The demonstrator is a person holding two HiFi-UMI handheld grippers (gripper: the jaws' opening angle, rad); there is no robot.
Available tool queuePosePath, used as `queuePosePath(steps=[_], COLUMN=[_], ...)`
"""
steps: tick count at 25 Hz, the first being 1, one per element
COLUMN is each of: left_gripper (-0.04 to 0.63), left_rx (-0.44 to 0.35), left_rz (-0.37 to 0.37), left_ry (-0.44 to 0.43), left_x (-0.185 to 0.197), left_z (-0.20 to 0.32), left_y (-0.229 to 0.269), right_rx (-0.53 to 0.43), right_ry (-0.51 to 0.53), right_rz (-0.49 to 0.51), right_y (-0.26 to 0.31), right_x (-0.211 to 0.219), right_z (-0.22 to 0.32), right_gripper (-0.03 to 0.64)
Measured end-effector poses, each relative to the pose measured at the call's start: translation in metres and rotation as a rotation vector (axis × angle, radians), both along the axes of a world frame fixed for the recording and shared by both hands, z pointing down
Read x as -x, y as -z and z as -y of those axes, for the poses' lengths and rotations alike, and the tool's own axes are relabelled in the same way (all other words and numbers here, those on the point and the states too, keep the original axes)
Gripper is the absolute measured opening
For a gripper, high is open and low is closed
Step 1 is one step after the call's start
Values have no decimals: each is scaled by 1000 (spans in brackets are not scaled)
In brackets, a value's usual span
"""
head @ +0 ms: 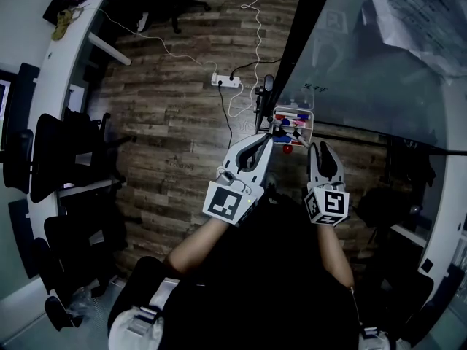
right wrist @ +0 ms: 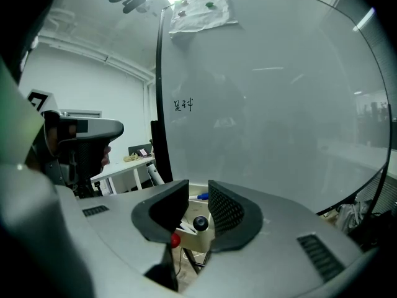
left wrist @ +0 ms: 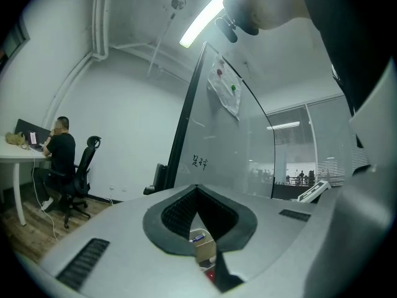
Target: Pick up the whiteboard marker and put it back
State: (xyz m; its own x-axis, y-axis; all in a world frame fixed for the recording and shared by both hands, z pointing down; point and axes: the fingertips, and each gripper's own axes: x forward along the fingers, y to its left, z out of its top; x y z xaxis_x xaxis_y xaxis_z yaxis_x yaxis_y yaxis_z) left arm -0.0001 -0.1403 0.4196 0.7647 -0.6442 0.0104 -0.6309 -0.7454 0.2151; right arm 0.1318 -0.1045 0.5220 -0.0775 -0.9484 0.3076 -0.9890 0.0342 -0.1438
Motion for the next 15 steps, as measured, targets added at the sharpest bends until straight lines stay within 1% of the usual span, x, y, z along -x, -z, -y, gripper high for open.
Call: queuePosePath(steps=[4, 9, 15], left_gripper=[8, 8, 8], left_rx=[-9, -12, 1], left_rz=[2, -14, -35], left_ry=[-5, -20, -30], left_x=[7, 15, 27], left_z=[0, -4, -11], left_y=[4, 4, 4], right_rx=[-14, -29, -57], right_ry=[-18, -61, -98], right_rz=[-10, -54, -92], right_y=[5, 10, 25], right_x=[3, 4, 5], right_z=[-2, -6, -19], right_gripper=[101, 41, 21])
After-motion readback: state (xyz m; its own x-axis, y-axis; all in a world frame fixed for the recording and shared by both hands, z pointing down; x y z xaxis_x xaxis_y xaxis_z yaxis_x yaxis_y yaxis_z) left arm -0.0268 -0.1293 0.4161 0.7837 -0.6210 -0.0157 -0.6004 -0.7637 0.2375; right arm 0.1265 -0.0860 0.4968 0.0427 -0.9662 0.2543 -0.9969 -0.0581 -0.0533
